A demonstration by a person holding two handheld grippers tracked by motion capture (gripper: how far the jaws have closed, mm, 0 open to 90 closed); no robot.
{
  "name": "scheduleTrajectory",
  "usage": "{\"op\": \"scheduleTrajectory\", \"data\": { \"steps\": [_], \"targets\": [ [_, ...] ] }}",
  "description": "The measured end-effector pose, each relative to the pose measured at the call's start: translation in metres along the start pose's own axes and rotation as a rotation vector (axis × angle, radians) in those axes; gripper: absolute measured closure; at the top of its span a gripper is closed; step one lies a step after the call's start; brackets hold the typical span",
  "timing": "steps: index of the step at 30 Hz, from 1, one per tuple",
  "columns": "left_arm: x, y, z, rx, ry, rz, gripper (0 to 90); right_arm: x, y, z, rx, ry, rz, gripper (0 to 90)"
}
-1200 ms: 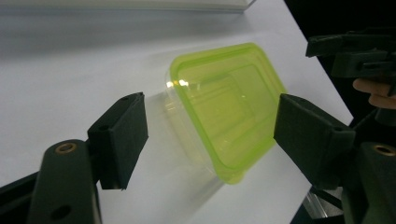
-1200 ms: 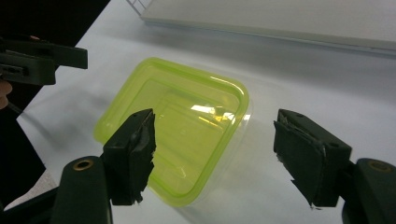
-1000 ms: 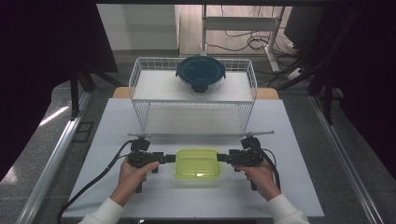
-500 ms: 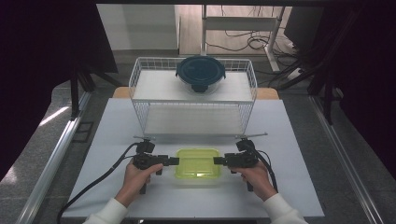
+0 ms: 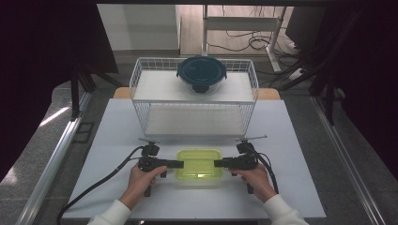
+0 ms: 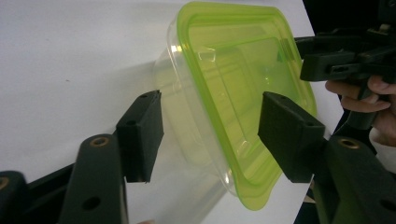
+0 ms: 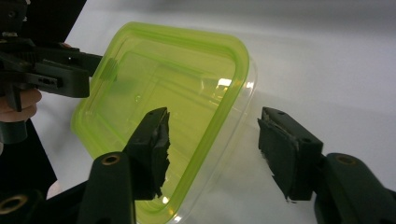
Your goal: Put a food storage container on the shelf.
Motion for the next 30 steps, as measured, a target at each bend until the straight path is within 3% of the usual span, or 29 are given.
{"op": "scheduleTrajectory", "data": {
  "steps": [2,4,5,6,8,11,12,19,30],
  "targets": [
    [0.000,0.000,0.001,-0.009,-0.015,0.000,47.8,0.001,-0.001,-0.001,0.006,0.002,-0.005,47.0],
    [0.001,-0.001,0.001,-0.010,-0.025,-0.007,58.7,0.002,-0.002,-0.002,0.023,0.021,-0.011,51.6],
    [0.002,-0.001,0.001,-0.014,-0.025,-0.008,58.7,0.002,-0.002,-0.002,0.023,0.021,-0.011,51.6],
    [0.003,-0.002,0.001,-0.022,-0.021,-0.007,63.4,0.003,-0.003,-0.005,0.040,0.051,-0.020,55.0],
    [0.004,-0.003,0.000,-0.027,0.006,-0.005,67.1,0.004,-0.004,-0.005,0.047,0.044,-0.020,55.7],
    [0.002,-0.003,0.002,-0.030,0.006,0.008,73.6,0.000,-0.003,-0.005,0.061,0.038,-0.015,63.5],
    [0.001,-0.003,0.003,-0.024,0.000,0.016,74.8,-0.002,-0.003,-0.003,0.066,0.025,-0.007,69.4],
    [-0.005,-0.003,0.010,0.003,-0.012,0.039,79.4,-0.011,-0.003,-0.008,0.044,0.004,0.029,76.3],
    [-0.025,0.000,0.028,0.064,-0.047,0.097,80.0,-0.031,0.007,-0.027,-0.055,0.017,0.102,77.1]
  ]
}}
Point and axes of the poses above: each handheld gripper's, and its own axes: x roughly forward along the jaws, y roughly out of its top, z roughly to its right, the point moved 7 cm from there along x, roughly forward along the jaws
